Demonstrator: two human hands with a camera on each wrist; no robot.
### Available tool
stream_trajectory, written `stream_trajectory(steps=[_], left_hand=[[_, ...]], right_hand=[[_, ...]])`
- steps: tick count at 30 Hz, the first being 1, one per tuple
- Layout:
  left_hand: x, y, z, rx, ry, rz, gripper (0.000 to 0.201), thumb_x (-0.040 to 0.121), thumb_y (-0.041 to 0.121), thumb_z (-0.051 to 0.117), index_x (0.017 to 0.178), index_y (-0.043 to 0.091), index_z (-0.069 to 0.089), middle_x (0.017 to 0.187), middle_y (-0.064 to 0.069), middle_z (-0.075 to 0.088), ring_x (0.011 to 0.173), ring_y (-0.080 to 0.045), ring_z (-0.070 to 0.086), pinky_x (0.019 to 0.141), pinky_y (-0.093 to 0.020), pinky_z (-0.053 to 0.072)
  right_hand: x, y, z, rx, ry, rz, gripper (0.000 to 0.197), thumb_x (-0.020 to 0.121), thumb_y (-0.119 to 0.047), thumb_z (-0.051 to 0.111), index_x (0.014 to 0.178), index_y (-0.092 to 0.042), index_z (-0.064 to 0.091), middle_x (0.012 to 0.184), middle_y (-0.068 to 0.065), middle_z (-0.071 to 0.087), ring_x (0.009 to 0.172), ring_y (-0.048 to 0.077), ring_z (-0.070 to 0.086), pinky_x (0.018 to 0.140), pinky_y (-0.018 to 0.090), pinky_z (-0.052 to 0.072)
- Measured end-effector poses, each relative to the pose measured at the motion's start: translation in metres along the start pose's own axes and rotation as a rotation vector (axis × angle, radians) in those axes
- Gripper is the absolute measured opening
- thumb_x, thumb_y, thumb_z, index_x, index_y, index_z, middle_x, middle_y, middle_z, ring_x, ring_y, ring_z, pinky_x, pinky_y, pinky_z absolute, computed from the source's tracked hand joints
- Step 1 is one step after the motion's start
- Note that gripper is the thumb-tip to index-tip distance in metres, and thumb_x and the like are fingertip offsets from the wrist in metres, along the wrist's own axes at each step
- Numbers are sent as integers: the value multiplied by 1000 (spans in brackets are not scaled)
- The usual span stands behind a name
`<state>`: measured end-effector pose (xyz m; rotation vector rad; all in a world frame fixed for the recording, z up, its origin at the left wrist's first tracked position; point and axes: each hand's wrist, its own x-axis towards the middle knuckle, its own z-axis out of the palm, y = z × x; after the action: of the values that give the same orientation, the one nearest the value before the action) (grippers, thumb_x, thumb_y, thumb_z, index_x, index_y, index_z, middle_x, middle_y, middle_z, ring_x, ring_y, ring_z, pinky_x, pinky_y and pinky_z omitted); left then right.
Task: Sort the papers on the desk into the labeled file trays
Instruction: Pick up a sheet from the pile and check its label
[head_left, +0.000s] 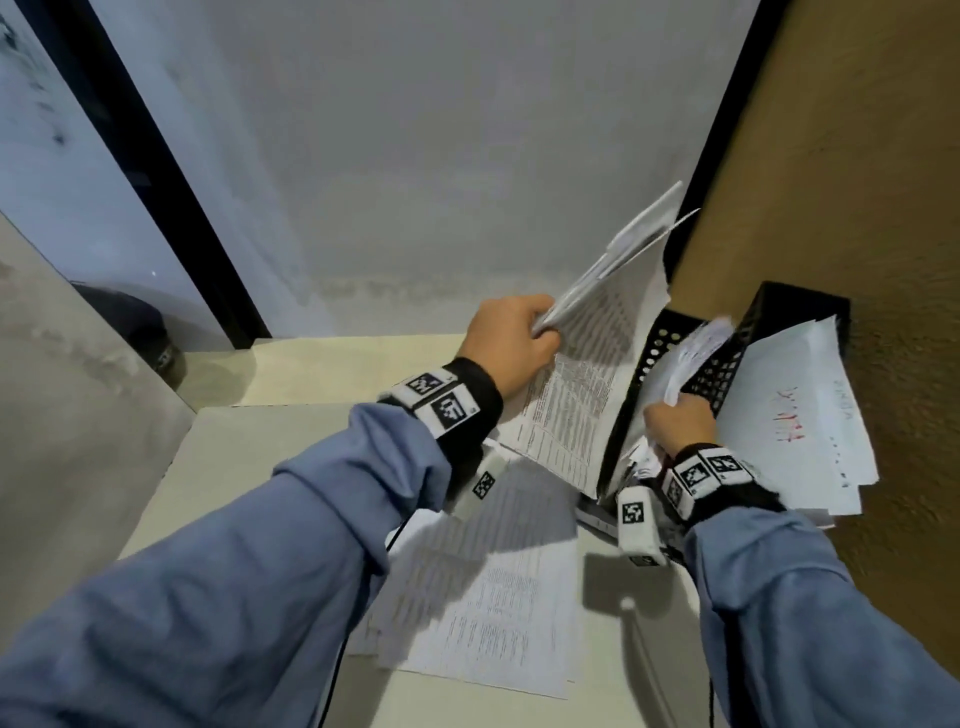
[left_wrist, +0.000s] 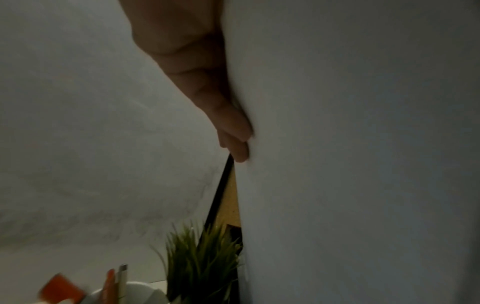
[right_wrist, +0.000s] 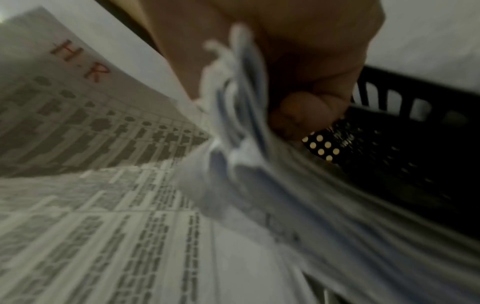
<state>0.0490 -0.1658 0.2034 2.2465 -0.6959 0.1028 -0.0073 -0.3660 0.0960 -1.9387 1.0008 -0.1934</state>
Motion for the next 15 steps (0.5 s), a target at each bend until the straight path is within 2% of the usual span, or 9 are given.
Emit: stream_trajectory(steps=[3,5,8,10,13,15], left_hand=[[17,16,24,42,-60,17,18,82,13,56,94,14,70,79,-9,68,73,-23,58,67,-27,47],[27,24,44,61,-124,10,21,82,11,54,98,13,69,85,-11,69,81,-28,61,69,-26,45],[37,34,72,71,-200,1,21,81,9,55,96,11,69,91,-16,69,88,-34,61,69,-26,39],[43,37,90,70,-234,-12,23,81,7,56,100,7,70,99,-17,69,94,-33,61,74,-28,43],[47,36,116,49,-272,-74,30,83,6,56,111,6,66,112,-17,67,105,-32,61,89,-32,46],[45,30,133,48,-333,-123,29,86,9,55,113,6,64,114,-16,66,106,-32,61,89,-33,47]], right_hand=[[5,-5,-18,-14,-22,-42,22,77,-4,47,57,-12,40,56,10,46,56,24,48,56,27,36],[9,-11,-30,-51,-49,-78,23,79,-1,46,58,-10,43,54,10,45,52,24,45,54,27,35],[13,-21,-41,-115,-67,-157,16,78,-2,48,64,-8,53,67,17,55,67,29,54,64,31,40],[15,-27,-44,-161,-69,-179,12,78,-3,50,77,-6,61,78,18,59,79,32,58,70,32,43],[17,-29,-42,-229,-48,-165,25,78,-5,51,98,1,63,90,20,62,92,36,61,78,35,48],[17,-25,-35,-308,-32,-154,34,79,-13,54,110,0,60,104,21,64,98,36,61,80,33,47]])
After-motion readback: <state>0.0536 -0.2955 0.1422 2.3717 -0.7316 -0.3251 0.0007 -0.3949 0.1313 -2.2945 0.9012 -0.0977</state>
